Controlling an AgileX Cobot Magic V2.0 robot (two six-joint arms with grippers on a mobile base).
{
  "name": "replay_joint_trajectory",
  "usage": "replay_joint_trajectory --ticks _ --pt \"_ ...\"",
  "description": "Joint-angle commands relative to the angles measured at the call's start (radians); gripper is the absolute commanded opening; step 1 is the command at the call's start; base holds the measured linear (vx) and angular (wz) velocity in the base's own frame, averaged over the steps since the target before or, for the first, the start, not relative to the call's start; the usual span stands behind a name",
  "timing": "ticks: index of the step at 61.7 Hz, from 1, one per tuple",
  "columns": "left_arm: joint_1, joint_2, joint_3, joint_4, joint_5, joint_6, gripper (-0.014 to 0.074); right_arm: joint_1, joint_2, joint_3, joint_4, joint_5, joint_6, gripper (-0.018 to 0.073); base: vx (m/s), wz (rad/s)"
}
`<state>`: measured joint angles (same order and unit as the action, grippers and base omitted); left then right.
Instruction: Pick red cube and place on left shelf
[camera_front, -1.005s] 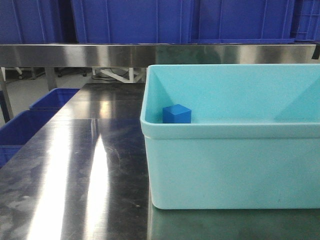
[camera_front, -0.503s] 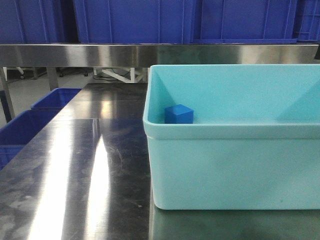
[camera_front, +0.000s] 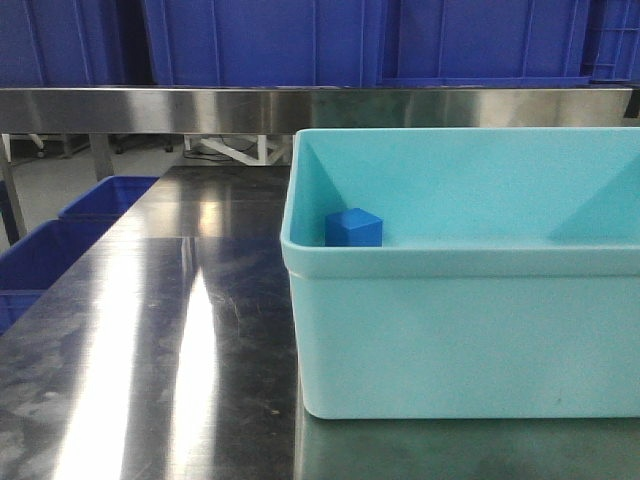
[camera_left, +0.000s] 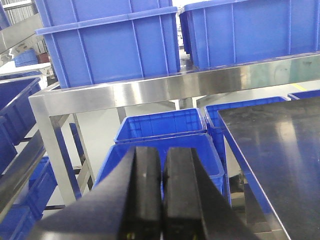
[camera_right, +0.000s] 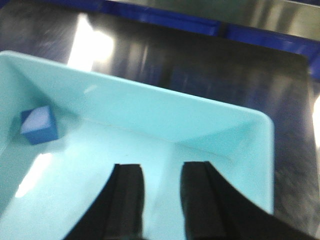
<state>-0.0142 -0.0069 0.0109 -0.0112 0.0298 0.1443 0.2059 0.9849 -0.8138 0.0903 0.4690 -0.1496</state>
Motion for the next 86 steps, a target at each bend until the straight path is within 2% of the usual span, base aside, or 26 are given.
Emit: replay_joint_trajectory --ticks 1,8,20,37,43,63,74,86 --pt "-0.007 0.000 0.022 -0.005 -0.090 0.001 0.0106 0.044 0.057 -0.073 0.001 -0.054 -0.054 0.0402 0.00 0.00" --pt "-0.007 0.000 0.022 -0.005 -0.090 0.001 0.0106 0.074 0.133 -0.102 -0.007 -0.019 -0.065 0.0410 0.00 0.00" --pt "-0.007 0.000 0.022 -0.005 -0.090 0.001 0.0106 0.097 0.215 -0.113 -0.076 0.004 -0.074 0.0407 0.00 0.00" --pt "-0.007 0.000 0.022 -0.005 -0.090 0.001 0.0106 0.097 0.232 -0.113 -0.060 -0.013 -0.070 0.0336 0.00 0.00" --pt "-0.007 0.000 0.022 -0.005 -0.090 0.001 0.0106 0.097 0.232 -0.113 -0.066 -0.009 -0.083 0.0336 0.00 0.00" --pt "-0.007 0.000 0.022 -0.005 -0.090 0.001 0.0106 0.097 0.232 -0.113 -0.090 0.045 -0.164 0.0536 0.00 0.00" --pt "-0.007 0.000 0.022 -0.005 -0.090 0.001 0.0106 0.097 0.241 -0.114 -0.096 0.125 -0.257 0.0545 0.00 0.00" --pt "-0.007 0.000 0.022 -0.005 -0.090 0.001 0.0106 0.097 0.302 -0.119 -0.096 0.149 -0.266 0.0545 0.00 0.00"
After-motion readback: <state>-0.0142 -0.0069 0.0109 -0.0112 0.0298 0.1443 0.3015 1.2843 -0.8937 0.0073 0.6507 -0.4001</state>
